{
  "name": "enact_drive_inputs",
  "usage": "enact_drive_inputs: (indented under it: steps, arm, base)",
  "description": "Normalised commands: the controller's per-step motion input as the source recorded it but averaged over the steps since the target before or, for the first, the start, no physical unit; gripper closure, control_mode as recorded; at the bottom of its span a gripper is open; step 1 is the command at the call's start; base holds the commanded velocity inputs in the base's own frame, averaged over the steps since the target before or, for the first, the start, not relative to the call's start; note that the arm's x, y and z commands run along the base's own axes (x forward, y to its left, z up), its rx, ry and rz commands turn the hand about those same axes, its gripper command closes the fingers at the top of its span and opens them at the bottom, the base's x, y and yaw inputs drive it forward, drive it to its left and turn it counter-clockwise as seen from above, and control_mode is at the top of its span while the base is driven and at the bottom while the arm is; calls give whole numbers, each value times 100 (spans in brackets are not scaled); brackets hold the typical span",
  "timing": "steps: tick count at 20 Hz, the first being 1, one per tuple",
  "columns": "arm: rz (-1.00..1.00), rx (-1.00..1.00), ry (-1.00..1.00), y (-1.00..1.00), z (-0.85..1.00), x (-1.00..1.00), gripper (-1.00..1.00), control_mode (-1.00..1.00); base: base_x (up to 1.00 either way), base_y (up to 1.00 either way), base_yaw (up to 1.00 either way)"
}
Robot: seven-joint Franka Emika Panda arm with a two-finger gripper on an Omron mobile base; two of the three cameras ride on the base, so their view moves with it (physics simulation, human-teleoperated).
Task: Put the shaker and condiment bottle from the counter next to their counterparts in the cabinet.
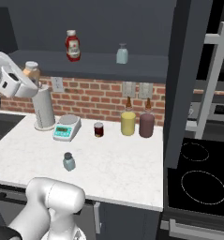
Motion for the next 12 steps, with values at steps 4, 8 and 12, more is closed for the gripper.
enact_drive_inputs:
  steps: [4,8,12]
  arm:
    - [10,0,-4,0,55,11,100,-100]
    - [3,-1,-5,0,48,4,100,-100]
    - [1,-7,0,0,17,15,100,-100]
  base:
    - [0,0,0]
    - [0,0,0]
    - [0,0,0]
